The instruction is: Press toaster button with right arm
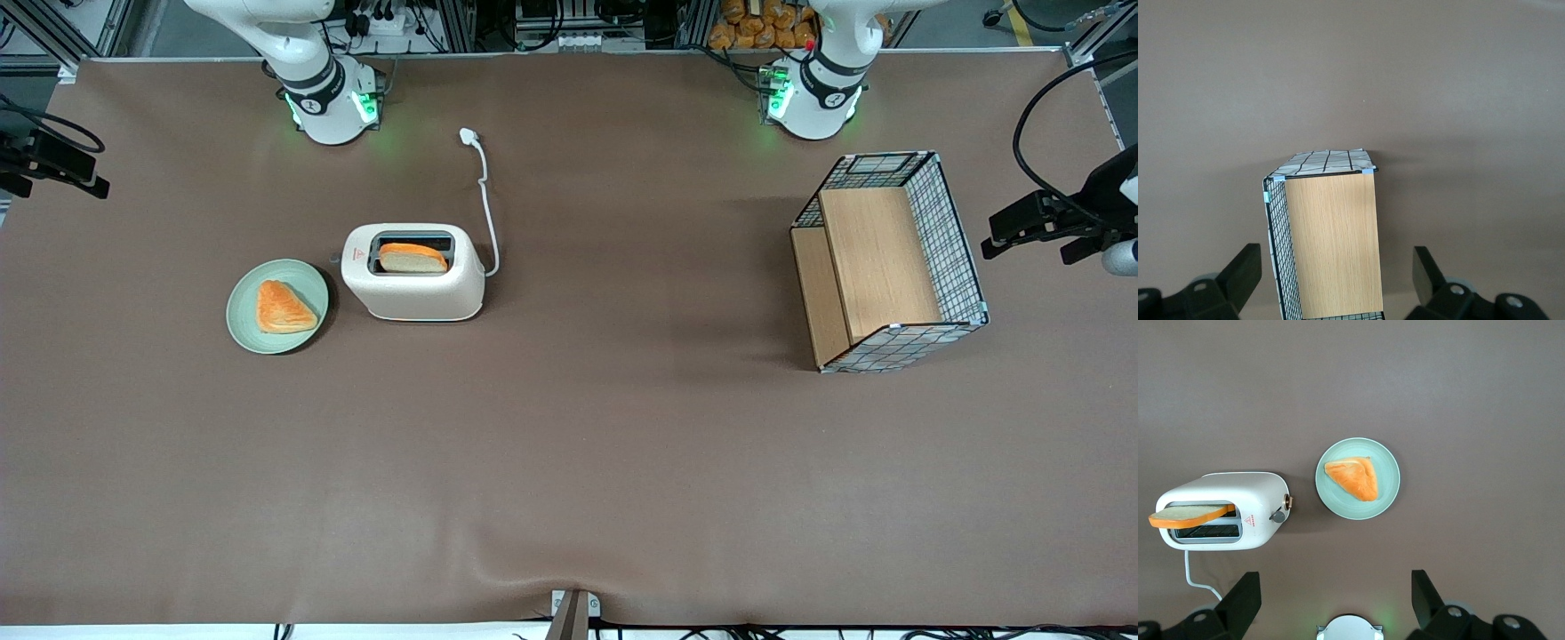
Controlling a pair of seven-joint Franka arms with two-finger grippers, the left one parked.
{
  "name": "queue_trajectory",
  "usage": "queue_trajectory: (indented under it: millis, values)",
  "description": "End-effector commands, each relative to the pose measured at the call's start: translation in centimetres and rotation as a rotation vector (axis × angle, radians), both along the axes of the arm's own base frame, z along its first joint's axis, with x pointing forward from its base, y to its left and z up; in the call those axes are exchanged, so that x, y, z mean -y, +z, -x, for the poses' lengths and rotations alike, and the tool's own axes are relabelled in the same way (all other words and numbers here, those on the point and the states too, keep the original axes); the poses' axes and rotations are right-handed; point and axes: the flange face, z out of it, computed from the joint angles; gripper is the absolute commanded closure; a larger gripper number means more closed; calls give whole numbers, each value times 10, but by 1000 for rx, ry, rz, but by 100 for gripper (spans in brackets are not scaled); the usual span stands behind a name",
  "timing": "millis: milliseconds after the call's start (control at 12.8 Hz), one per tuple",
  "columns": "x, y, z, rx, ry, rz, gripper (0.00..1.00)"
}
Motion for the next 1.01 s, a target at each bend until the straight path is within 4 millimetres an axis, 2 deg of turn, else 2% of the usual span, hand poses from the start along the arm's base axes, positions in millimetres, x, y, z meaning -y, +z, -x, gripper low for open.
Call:
queue_trajectory:
  millis: [0, 545, 778, 934]
  values:
    - [1, 4, -3, -4, -8, 10, 0]
    - [5, 2, -3, -8, -14, 6, 0]
    - [-5, -4, -2, -35, 3, 2, 0]
    - [-4, -4, -3, -32, 5, 5, 0]
